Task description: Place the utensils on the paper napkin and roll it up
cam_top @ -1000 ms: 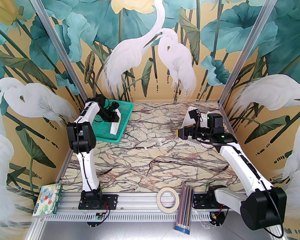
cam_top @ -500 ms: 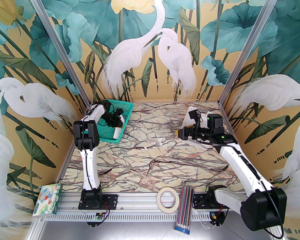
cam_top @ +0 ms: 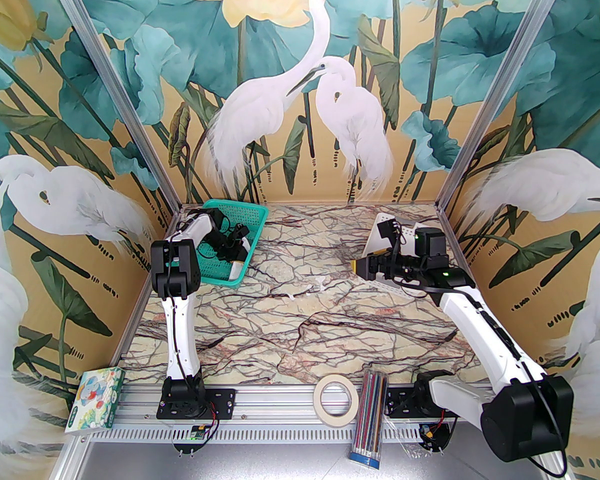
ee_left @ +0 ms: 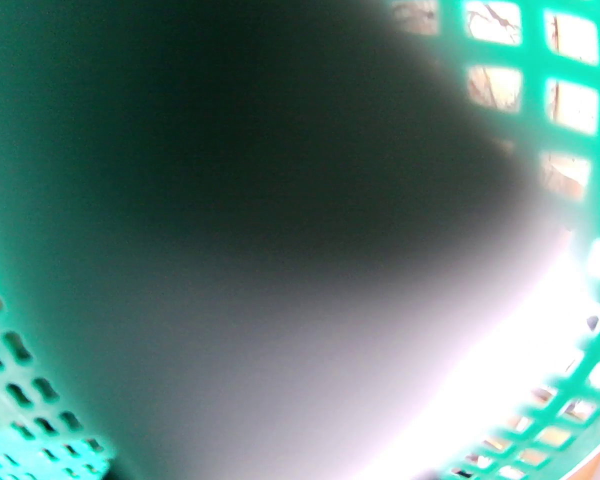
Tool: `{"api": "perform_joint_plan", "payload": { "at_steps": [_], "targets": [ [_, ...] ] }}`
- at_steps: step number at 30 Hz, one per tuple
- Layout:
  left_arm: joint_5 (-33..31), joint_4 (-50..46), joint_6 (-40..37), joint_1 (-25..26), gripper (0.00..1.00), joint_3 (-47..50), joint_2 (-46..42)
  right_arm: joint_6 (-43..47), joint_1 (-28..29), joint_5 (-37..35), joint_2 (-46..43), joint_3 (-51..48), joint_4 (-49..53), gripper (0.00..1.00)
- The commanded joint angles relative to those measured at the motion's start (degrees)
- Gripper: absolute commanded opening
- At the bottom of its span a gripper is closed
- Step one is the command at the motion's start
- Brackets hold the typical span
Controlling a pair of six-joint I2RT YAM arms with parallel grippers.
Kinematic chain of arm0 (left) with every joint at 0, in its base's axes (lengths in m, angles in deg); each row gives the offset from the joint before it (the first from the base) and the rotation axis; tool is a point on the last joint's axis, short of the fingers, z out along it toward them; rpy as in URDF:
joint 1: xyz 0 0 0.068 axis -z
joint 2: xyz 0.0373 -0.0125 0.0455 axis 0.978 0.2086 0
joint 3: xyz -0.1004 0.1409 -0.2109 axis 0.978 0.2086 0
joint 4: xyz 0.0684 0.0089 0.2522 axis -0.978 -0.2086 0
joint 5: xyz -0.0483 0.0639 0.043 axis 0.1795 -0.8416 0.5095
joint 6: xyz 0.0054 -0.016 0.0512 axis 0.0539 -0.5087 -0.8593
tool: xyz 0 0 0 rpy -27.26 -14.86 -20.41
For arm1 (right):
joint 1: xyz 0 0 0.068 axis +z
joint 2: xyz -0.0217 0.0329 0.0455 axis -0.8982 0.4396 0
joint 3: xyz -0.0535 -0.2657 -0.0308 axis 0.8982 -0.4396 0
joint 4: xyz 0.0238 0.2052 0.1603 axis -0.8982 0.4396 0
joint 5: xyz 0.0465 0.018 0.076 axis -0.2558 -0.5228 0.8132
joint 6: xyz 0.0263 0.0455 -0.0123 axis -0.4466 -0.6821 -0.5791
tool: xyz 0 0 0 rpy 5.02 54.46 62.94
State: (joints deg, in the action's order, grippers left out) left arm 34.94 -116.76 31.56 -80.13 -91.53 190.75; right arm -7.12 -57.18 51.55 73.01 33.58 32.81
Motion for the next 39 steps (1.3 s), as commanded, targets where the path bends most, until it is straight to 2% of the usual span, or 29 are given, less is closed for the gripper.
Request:
{"api": "perform_joint_plan", "payload": {
  "at_steps": [1,13,15,16,30,39],
  "targets": [
    [1.7,0.1,-0.7,0.3,0.29,0.6,0.2,0.6,-0.2,0.7,0.3,-0.3,-0.4,0.95],
    [1.2,1.1,0.7,-1.2,0.55,1.3,-5.2,0.6,-0.3,-0.2,0.4,-0.3,-0.2,0.95],
    [0.7,1.2,0.9,-1.3,0.66,1.6,-5.9,0.6,-0.3,-0.2,0.4,-0.3,-0.2,0.95],
    [0.3,1.4,0.9,-1.3,0.69,1.9,-6.4,0.6,-0.3,-0.2,0.4,-0.2,-0.2,0.95],
    [-7.4,4.0,2.1,-2.6,0.76,4.1,-13.4,0.5,-0.4,-2.3,0.4,-0.4,0.0,0.96],
    [-8.7,7.9,4.2,-3.1,0.81,6.3,-20.8,-1.4,-2.9,-4.3,-0.2,0.3,0.6,0.99]
  ]
}}
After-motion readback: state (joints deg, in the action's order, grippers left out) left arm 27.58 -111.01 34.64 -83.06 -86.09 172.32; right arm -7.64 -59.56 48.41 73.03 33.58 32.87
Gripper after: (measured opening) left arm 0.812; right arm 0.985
